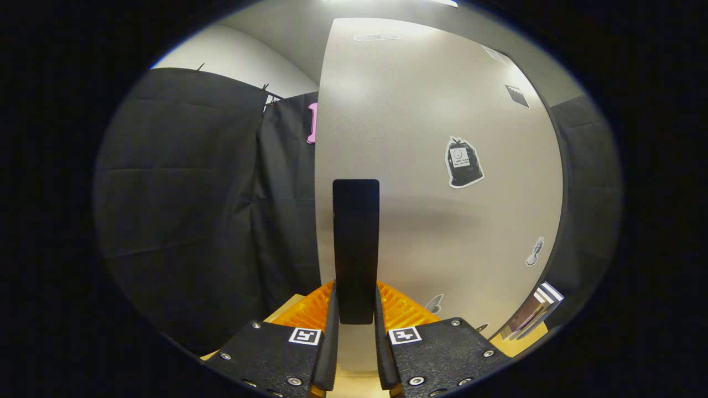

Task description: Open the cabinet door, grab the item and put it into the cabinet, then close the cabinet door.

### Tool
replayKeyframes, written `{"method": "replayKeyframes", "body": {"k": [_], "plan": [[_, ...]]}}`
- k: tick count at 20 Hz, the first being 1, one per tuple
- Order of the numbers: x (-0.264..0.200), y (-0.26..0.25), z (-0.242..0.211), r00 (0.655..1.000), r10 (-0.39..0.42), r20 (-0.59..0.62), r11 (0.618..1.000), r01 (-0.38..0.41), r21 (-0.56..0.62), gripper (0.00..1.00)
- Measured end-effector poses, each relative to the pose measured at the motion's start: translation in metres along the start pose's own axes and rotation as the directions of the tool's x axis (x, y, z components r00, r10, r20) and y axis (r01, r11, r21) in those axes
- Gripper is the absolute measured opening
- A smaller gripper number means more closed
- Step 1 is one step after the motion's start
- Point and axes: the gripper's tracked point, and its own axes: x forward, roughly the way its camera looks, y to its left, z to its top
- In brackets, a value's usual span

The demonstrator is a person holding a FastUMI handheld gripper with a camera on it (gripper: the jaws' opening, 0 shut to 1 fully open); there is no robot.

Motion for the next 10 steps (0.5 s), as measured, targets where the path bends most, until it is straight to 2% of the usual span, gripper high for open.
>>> {"method": "replayKeyframes", "body": {"k": [4,10], "plan": [[-0.017,0.000,0.000,0.994,0.109,-0.003,0.994,-0.109,-0.003,0.30],[-0.023,-0.006,-0.002,0.965,0.264,-0.013,0.965,-0.264,-0.009,0.30]]}}
